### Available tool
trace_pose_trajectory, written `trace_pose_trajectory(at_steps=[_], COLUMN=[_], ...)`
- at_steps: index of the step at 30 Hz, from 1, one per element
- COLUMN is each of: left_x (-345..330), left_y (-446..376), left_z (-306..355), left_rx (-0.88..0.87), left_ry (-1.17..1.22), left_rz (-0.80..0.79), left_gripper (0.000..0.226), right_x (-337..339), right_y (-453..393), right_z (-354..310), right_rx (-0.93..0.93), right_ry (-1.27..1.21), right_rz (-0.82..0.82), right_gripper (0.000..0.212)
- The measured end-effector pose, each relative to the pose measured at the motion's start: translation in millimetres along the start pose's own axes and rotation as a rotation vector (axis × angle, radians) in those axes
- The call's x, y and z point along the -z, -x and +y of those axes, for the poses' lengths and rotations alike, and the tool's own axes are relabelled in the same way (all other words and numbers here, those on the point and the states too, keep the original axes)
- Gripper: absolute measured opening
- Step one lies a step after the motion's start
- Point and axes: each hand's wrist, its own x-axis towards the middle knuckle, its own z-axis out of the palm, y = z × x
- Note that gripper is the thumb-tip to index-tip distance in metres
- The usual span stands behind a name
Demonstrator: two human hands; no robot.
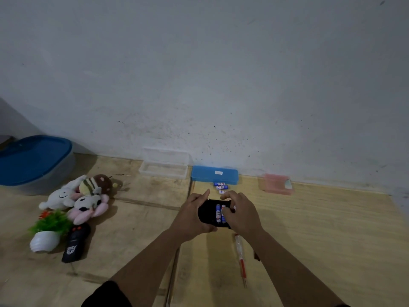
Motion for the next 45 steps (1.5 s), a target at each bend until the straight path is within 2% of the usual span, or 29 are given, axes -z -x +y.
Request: trace_pose_trajectory(at_steps=[6,15,20,23,28,34,37,45], left_x=[1,-3,-8,-5,4,0,-3,-11], left_y=[2,8,10,7,2,4,3,7], left_z=[1,4,7,10,14,13,12,12], left_rx=[-0.019,-0.043,-0.042,-0.034,-0.054,-0.056,-0.061,-0.058], left_ry=[-0.014,-0.02,0.042,0.071,0.059,0.082,0.059,0.065], left_rz=[0.015,0.044,0.07,0.111,0.09,0.097,0.086,0.042], left_gripper=[0.11,0.109,0.106,0.104,0.104,0.105,0.107,0.108], right_x=[-5,-6,-7,-14,-15,-12,-11,-9], right_y=[7,5,-2,5,8,2,-3,-7], right_z=[3,4,-3,-4,-7,-8,-6,-4], right_rx=[0.022,0.005,-0.009,0.031,0.043,0.017,-0.006,-0.032], right_ry=[0.02,0.043,0.153,0.166,0.075,0.063,0.135,0.248], right_rz=[-0.026,-0.052,-0.089,-0.096,-0.004,-0.007,-0.033,-0.034], right_gripper=[0.035,0.024,0.008,0.01,0.036,0.023,0.02,0.022])
